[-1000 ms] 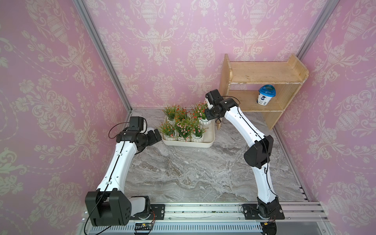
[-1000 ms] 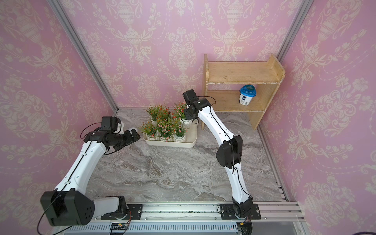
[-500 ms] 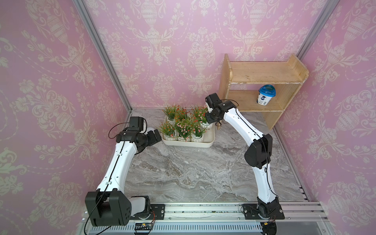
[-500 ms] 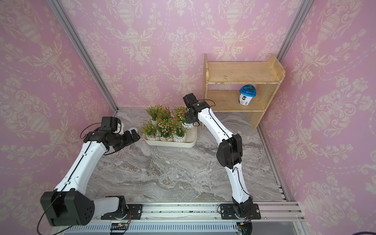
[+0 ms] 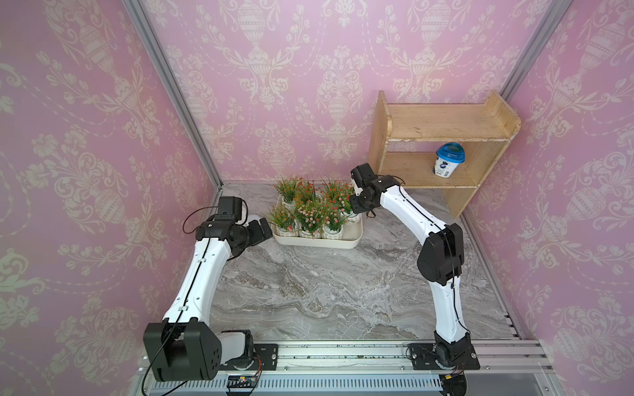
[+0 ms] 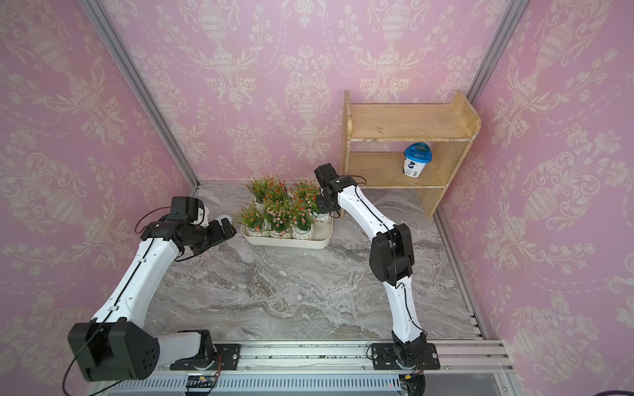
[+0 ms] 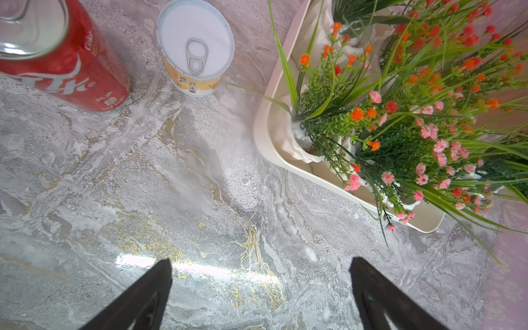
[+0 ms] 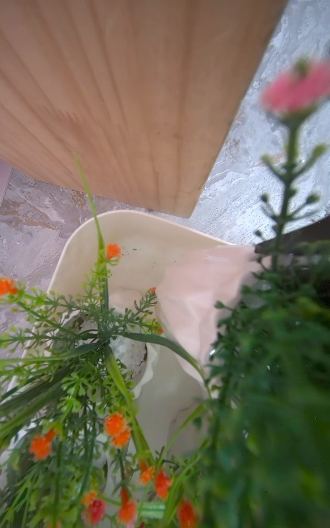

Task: Put the potted gypsophila into the storage box
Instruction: Place the baby's breath potted plant at the storage box.

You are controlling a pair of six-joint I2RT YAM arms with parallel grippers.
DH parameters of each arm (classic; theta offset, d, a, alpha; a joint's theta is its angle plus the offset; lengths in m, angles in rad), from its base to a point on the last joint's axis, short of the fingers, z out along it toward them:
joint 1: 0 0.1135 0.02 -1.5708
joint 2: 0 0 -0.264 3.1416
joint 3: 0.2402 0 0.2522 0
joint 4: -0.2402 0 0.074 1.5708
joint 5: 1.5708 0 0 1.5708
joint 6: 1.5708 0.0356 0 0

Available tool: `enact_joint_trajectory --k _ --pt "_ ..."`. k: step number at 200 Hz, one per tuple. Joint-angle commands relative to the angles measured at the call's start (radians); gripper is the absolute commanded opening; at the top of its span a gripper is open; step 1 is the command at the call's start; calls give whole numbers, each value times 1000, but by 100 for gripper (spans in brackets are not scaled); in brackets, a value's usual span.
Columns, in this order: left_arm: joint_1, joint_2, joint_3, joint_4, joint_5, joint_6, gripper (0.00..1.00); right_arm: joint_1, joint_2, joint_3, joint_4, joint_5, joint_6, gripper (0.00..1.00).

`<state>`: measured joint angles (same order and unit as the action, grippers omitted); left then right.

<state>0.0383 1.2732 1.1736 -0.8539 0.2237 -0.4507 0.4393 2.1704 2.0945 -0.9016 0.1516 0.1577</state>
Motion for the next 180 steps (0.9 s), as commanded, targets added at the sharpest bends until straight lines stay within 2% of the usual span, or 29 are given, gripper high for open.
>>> enact_joint_trajectory --k 1,125,180 --pt "11 -17 11 -19 6 12 99 -18 -28 20 20 5 28 8" --pt "11 -3 10 -13 5 6 99 -28 99 99 -39 -12 43 8" --pt "11 6 5 -10 8 1 99 -27 129 101 -49 -10 46 13"
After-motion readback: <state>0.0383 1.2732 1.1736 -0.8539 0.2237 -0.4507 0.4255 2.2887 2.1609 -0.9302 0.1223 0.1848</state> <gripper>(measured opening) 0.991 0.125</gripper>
